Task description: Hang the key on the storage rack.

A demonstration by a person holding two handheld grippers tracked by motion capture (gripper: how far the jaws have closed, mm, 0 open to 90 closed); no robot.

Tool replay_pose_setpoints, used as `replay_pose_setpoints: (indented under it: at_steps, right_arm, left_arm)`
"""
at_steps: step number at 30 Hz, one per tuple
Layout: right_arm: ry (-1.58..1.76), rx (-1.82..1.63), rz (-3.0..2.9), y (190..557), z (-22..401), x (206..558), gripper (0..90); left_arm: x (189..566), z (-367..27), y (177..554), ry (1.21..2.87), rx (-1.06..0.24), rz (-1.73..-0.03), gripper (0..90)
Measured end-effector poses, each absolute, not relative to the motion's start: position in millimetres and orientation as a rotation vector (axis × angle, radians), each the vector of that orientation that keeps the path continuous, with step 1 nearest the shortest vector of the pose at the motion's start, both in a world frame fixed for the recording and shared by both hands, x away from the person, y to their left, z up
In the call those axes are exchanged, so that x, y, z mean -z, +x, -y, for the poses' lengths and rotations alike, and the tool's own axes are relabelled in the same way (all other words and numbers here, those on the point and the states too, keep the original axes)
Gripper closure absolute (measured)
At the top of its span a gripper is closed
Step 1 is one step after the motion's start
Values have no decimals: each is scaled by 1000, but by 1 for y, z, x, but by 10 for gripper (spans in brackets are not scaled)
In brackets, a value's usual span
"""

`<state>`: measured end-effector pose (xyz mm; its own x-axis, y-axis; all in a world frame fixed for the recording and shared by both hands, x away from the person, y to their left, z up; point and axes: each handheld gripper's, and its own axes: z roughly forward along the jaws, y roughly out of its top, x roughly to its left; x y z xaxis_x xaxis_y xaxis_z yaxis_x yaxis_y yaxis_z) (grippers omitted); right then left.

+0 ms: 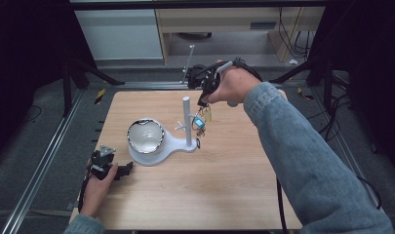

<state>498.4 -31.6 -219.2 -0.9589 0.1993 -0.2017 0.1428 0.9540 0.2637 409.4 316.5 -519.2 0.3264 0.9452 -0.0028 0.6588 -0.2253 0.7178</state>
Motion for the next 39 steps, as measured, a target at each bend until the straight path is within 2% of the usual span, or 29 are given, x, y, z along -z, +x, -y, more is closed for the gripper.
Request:
replay_pose_setpoints:
  at_steps: [39]
  right_arm:
    - [319, -371, -2916, 522, 28, 254, 885]
  left_arm:
    - [519, -317, 409, 1972, -591, -1406, 0]
